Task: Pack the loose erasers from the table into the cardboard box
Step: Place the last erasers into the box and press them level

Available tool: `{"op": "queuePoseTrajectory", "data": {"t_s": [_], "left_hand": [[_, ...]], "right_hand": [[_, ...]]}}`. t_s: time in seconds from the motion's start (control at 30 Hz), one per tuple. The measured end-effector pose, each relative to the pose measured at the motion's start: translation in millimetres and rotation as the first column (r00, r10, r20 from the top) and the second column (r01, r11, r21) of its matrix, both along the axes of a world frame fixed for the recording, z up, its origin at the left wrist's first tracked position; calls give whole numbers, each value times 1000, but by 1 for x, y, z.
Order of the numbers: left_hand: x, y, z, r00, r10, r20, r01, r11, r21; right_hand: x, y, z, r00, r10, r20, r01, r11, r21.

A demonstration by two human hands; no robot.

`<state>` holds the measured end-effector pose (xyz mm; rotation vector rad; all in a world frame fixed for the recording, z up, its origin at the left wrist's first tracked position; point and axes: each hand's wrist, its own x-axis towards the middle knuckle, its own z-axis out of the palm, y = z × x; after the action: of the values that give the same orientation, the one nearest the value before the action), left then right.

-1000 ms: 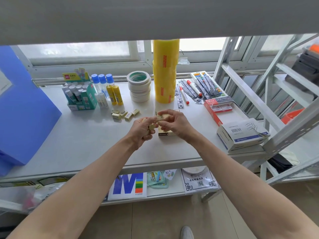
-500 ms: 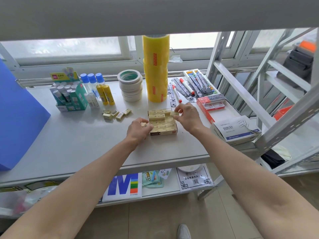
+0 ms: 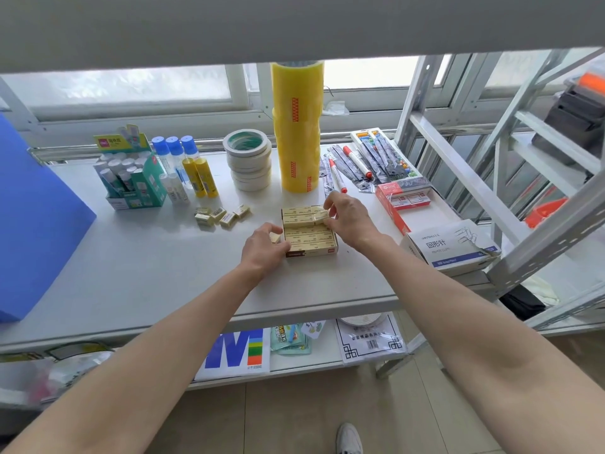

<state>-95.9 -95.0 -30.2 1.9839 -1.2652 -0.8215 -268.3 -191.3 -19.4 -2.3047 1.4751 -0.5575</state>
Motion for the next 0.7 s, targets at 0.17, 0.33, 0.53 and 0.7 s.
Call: {"op": "queuePoseTrajectory", "data": {"t_s": [0.17,0.33,0.53,0.7], "left_hand": [[-1,0,1,1000,-5,9,5,1000,1],[3,0,-1,996,10,-94,-12,1000,-17],[19,11,4,564,205,-800,-200,974,108],[32,24,12,410,114,-905,-67,993,94]], "right_hand": [[3,5,-3,997,-34,-63,34,999,1],[2,10,2,996,-65,-58,64,998,-19],[22,30,9,989,-56,135,60,998,-21],[48,58,14,935,123,334,-176,975,134]]}}
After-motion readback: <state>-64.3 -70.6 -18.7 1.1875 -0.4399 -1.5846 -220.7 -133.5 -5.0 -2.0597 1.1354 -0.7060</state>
